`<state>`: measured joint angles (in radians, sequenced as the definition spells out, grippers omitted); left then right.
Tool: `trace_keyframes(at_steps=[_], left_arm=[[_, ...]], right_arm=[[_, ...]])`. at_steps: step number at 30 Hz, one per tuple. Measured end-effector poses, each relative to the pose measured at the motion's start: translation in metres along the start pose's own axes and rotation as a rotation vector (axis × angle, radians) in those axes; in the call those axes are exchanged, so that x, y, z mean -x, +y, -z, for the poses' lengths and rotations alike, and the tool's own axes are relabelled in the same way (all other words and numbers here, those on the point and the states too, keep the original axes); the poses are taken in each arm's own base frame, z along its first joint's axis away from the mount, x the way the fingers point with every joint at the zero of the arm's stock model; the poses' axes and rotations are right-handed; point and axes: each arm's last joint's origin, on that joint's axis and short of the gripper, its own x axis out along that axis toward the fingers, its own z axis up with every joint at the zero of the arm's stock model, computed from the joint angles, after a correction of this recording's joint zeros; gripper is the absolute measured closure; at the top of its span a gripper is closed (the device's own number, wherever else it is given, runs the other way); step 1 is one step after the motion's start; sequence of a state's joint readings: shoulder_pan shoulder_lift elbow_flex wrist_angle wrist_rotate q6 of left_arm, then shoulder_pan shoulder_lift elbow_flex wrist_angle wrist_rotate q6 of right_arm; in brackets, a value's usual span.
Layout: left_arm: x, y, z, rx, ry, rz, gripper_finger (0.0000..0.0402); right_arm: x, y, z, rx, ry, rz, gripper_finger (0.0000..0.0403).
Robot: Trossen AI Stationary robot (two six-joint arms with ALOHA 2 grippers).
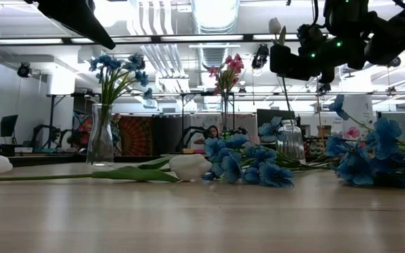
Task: Sort flowers into vase by color
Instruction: Put the middle right white flower into the right transparent vase
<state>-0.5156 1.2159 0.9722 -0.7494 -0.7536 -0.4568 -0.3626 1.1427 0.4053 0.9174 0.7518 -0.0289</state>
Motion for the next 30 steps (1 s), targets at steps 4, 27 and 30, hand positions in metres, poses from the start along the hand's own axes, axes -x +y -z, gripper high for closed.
trace_keyframes(at_steps=[4, 27, 30], left_arm=[[0.0, 0.0, 0.0, 0.0, 0.0, 0.0, 0.0287], [0.0, 0.0001, 0.0, 0.0, 0.0, 0.0, 0.0287], [0.0, 0.0, 0.0, -0.001, 0.0, 0.0, 0.0287]], right_arm=[[0.0, 0.0, 0.0001, -0.001, 0.001, -0.001, 0.039], [0.0001, 0.0008, 0.0048, -0.001, 0.039, -0.027, 0.028], [0.0001, 0.0008, 0.0048, -0.001, 0.039, -0.027, 0.0256]])
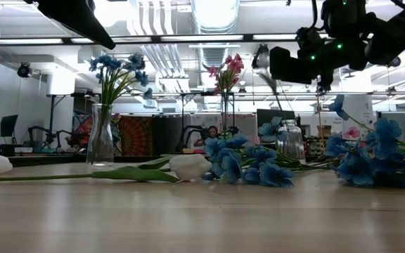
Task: Sort flowers into vase by color
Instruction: Put the middle right white flower into the right transparent vase, then put the right white flower into the right transparent vase
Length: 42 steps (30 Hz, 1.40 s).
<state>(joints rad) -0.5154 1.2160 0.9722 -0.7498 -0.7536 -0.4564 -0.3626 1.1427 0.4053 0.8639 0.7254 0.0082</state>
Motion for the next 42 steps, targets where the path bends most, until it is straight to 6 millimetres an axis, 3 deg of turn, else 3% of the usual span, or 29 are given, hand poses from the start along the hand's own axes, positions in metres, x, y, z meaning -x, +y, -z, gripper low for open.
trace_keyframes(at_steps=[12, 29, 36, 42], left_arm=[[0.0, 0.0, 0.0, 0.0, 0.0, 0.0, 0.0287], [0.0, -0.003, -0.002, 0.105, 0.003, 0.067, 0.0287], [0.0, -0.006, -0.005, 0.146, -0.008, 0.112, 0.0287], [-0.001, -0.008, -0.005, 0.233, 0.018, 0.141, 0.0287]], right_arm=[[0.004, 0.002, -0.002, 0.002, 0.003, -0.017, 0.0206], [0.04, -0.002, -0.028, -0.031, 0.017, -0.117, 0.0204], [0.059, 0.004, -0.041, -0.064, -0.02, -0.213, 0.0204], [0.066, 0.015, -0.053, -0.019, 0.06, -0.278, 0.0205]])
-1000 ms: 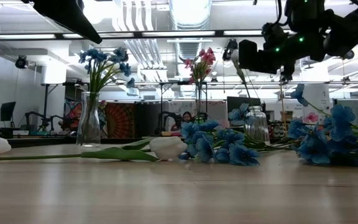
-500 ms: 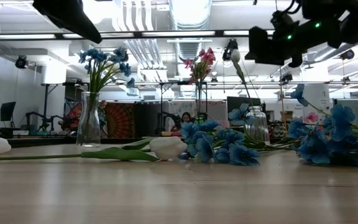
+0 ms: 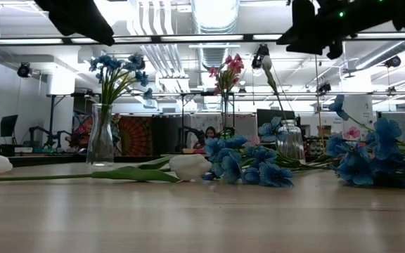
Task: Sort flowers into vase by color
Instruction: Put the right white flower into the right transparent vase
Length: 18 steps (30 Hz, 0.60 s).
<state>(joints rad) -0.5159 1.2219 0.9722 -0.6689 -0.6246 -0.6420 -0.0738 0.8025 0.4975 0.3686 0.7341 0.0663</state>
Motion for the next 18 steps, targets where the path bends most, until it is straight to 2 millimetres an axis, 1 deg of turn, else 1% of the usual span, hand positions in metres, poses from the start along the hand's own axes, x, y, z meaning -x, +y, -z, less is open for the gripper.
trace_keyframes(at_steps=[5, 8, 12, 16, 18], left_arm=[[-0.009, -0.008, 0.006, 0.027, 0.078, 0.04, 0.0287], [-0.015, -0.013, 0.011, 0.09, 0.169, 0.102, 0.0287], [-0.021, -0.019, 0.018, 0.179, 0.276, 0.14, 0.0287], [-0.027, -0.022, 0.024, 0.206, 0.353, 0.134, 0.0287], [-0.03, -0.024, 0.026, 0.197, 0.368, 0.126, 0.0287]], right_arm=[[0.0, 0.01, -0.007, 0.056, 0.175, -0.019, 0.0204], [0.003, 0.013, -0.012, 0.086, 0.271, -0.019, 0.0204], [0.009, 0.016, -0.018, 0.109, 0.35, -0.032, 0.0204], [0.014, 0.019, -0.02, 0.095, 0.407, -0.118, 0.0204], [0.015, 0.021, -0.019, 0.068, 0.448, -0.198, 0.0204]])
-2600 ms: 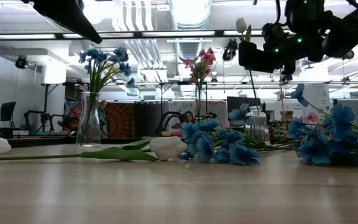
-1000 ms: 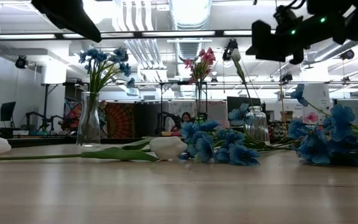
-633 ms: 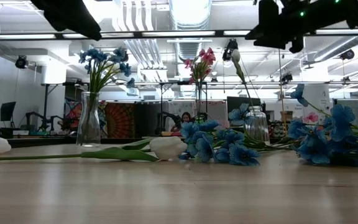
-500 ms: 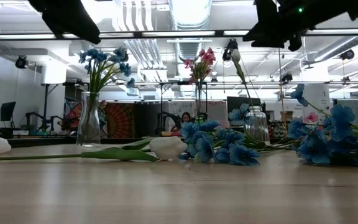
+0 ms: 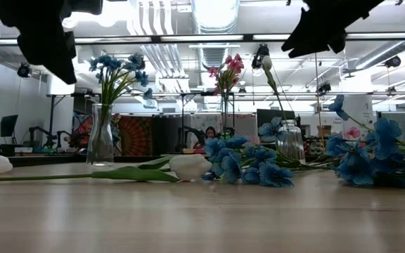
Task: Sort flowers into vase by color
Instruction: Put the right white flower into the right transparent vase
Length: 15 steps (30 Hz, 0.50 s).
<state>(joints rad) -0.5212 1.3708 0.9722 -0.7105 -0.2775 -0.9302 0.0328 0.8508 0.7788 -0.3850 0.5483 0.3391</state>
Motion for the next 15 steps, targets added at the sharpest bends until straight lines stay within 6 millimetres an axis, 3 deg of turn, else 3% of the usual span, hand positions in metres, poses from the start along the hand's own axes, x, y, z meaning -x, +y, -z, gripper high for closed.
trace_keyframes(at_steps=[6, 15], left_arm=[[-0.016, -0.003, 0.003, -0.083, 0.034, -0.043, 0.0287], [-0.058, -0.007, 0.015, -0.207, 0.133, -0.157, 0.0277]], right_arm=[[-0.006, 0.009, 0.015, 0.04, 0.216, -0.243, 0.0205], [-0.017, 0.012, 0.031, 0.051, 0.391, -0.246, 0.0214]])
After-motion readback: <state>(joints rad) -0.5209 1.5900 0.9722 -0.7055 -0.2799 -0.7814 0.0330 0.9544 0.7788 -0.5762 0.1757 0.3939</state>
